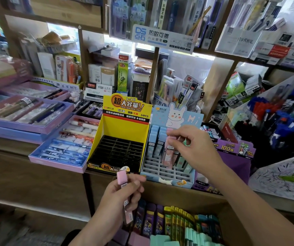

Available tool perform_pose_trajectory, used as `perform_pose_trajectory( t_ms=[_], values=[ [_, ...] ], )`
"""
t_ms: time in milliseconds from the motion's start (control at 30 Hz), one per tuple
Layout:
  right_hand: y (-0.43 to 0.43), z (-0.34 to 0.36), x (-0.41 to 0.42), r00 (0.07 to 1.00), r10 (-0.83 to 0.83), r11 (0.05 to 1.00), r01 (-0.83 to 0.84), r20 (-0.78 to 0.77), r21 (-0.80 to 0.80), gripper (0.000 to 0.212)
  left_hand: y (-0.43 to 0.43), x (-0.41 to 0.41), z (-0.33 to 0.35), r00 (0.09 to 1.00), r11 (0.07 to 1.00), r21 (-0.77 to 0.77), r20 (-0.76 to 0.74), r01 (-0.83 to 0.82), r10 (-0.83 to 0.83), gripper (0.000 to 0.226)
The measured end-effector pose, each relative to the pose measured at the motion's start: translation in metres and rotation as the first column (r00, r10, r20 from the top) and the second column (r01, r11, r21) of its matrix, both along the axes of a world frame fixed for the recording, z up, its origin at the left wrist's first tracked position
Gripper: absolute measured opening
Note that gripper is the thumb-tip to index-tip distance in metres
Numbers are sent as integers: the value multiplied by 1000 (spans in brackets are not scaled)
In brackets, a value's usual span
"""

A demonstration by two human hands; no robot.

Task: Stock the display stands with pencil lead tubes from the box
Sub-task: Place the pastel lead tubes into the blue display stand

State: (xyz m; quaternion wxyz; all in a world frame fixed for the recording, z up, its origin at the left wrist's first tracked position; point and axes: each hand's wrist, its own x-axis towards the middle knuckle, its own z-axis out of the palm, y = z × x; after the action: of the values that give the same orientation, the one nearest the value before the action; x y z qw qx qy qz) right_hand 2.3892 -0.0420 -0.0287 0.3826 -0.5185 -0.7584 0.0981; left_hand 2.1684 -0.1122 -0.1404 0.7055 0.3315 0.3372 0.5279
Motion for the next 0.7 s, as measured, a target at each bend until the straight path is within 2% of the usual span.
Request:
perform_pose_trajectory(
  t_ms=[233, 533, 700],
  values=[
    [-1, -2, -2, 996, 8, 1000, -6, -92, 14, 15, 0, 0, 0, 1000, 1000, 5, -11, 15, -15, 25],
    [2, -1, -4, 988, 11, 996, -25, 154, 86, 13, 0, -2, -2, 1000, 1000, -2, -10, 11, -11, 26],
    [2, -2, 0, 993, -7, 999, 3, 114, 36, 16, 1, 0, -1, 1000, 1000, 6, -5, -1, 1, 25]
  ],
)
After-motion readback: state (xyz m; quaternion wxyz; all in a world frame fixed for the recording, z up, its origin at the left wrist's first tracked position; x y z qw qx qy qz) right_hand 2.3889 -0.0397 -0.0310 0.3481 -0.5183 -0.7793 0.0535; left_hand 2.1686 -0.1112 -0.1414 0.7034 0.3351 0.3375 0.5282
